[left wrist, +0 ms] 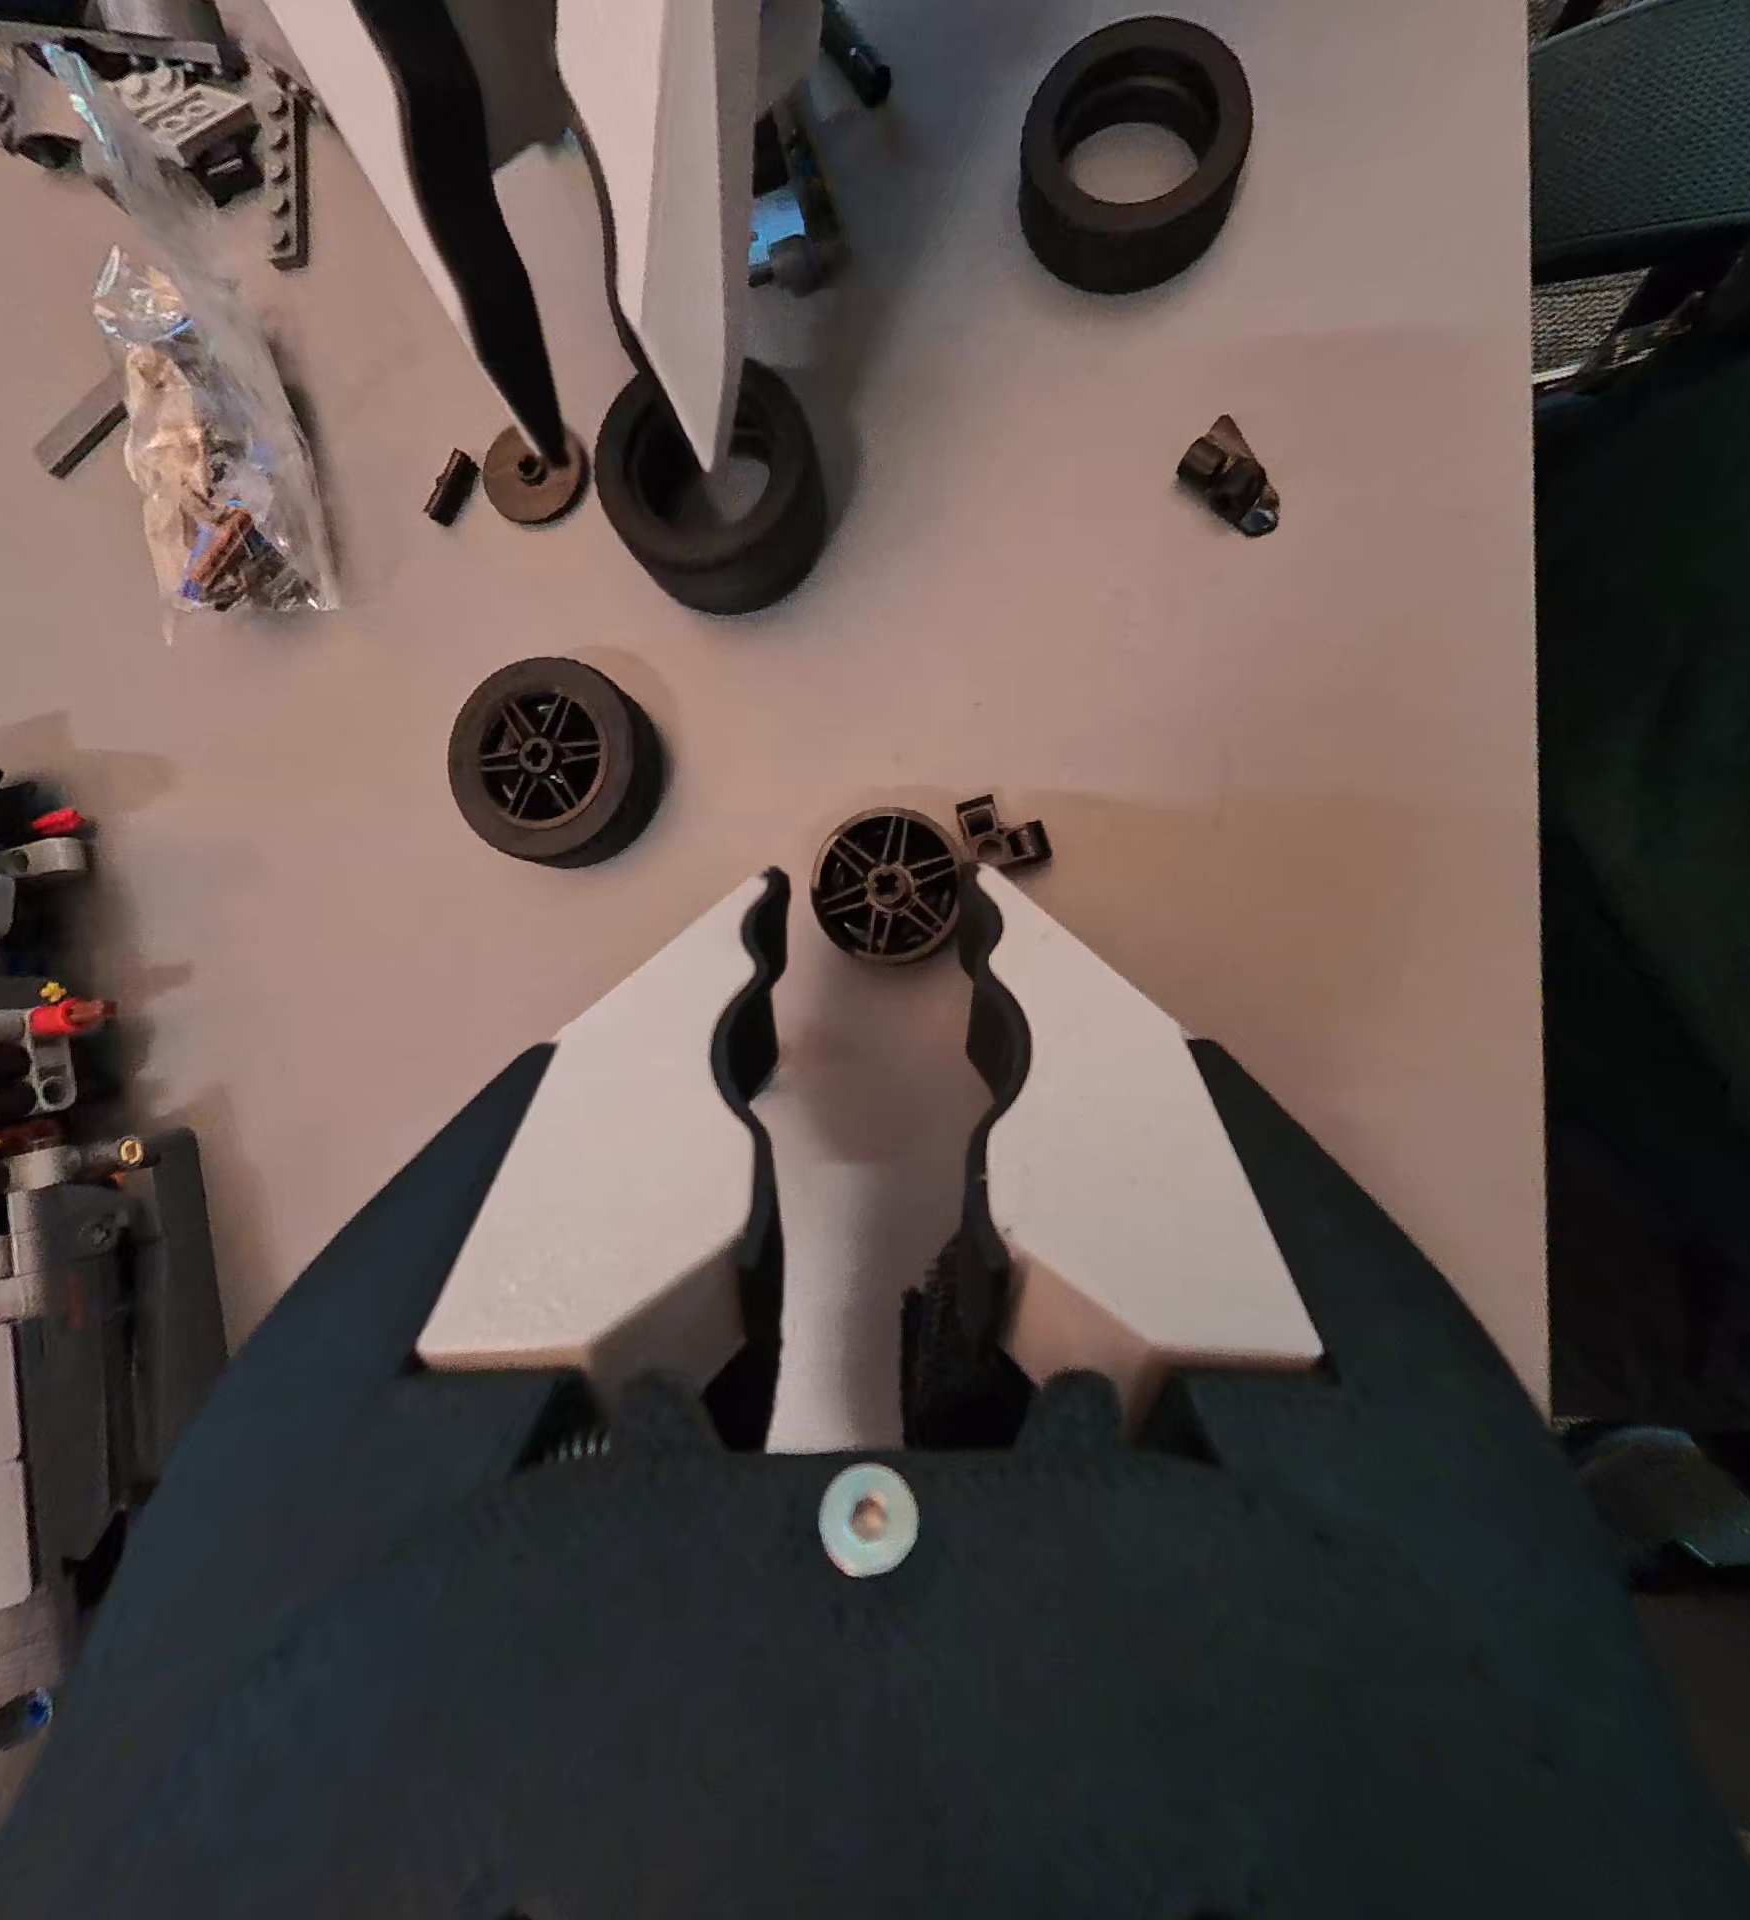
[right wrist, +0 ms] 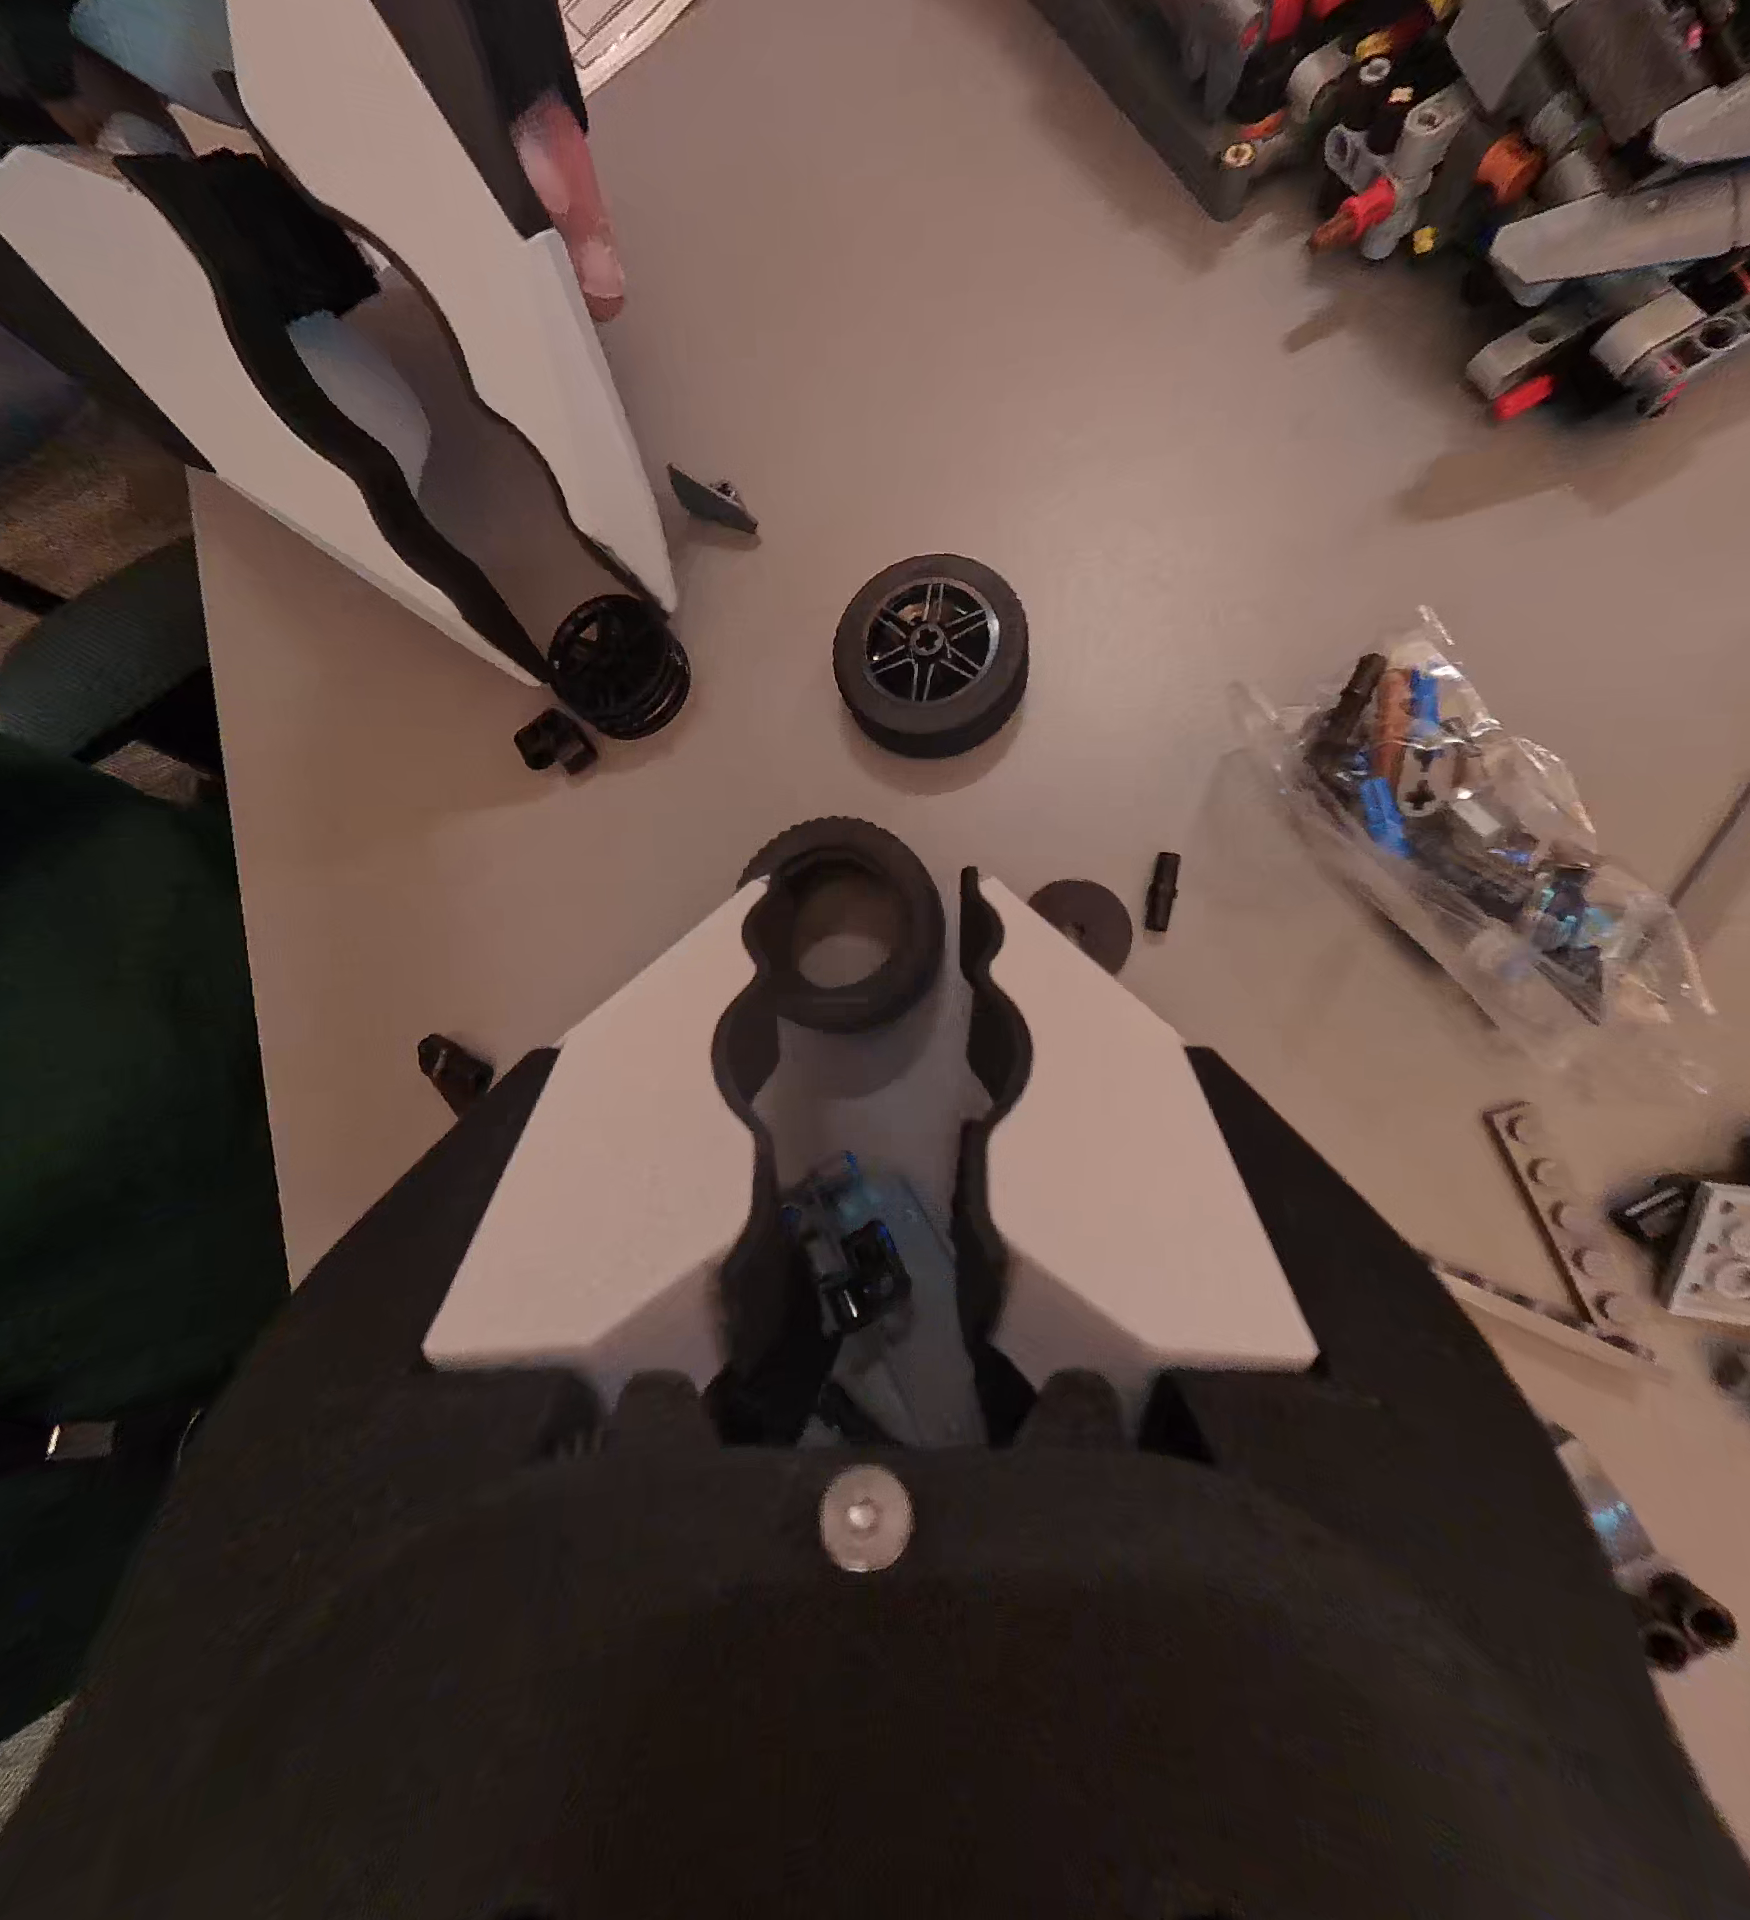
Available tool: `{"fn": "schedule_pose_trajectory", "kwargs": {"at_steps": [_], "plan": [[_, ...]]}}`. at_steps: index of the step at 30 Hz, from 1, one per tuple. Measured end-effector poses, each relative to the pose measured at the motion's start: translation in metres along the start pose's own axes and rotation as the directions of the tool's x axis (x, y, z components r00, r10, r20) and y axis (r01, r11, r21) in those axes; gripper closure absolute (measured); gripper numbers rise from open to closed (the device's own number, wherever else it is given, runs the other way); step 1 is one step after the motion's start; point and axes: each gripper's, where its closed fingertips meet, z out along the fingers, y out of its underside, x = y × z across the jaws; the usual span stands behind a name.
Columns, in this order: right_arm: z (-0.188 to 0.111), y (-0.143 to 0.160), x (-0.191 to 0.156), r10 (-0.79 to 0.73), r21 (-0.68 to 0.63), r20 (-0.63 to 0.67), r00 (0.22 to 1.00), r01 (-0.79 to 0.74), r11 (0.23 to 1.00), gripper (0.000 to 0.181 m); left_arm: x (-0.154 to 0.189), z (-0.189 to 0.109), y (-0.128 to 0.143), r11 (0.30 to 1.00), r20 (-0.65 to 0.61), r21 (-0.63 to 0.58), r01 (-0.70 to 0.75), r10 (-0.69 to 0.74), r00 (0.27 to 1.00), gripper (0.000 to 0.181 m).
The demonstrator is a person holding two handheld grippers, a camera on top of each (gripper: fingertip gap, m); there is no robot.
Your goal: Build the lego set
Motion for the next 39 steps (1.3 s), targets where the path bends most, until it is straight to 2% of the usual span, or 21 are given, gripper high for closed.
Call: {"fn": "schedule_pose_trajectory", "kwargs": {"at_steps": [5,12,27,31,35,39], "plan": [[-0.022,-0.001,0.002,-0.018,0.024,-0.070,0.997,0.020,1.000,0.152,0.004,0.002,-0.001,1.000,-0.030,0.003,-0.006,0.006,1.000,0.162],[-0.051,0.008,-0.006,-0.014,0.102,-0.099,0.995,0.024,0.995,0.155,0.005,0.003,-0.002,1.000,-0.040,0.003,0.007,-0.007,0.999,0.144],[-0.056,0.019,-0.013,-0.026,0.142,-0.101,0.994,0.041,0.989,0.158,-0.013,0.009,0.004,0.997,0.009,-0.020,0.069,-0.069,0.998,0.142],[-0.055,0.022,-0.014,-0.024,0.147,-0.101,0.995,0.039,0.988,0.159,-0.015,0.011,0.003,0.997,0.006,-0.011,0.072,-0.072,0.997,0.152],[-0.058,0.025,-0.015,-0.022,0.157,-0.110,0.994,0.039,0.987,0.160,-0.020,0.009,0.001,0.997,0.024,0.013,0.081,-0.082,0.996,0.153],[-0.066,0.032,-0.020,-0.015,0.173,-0.125,0.992,0.037,0.984,0.160,-0.016,-0.005,-0.033,0.993,0.034,0.110,0.044,-0.048,0.998,0.152]]}}
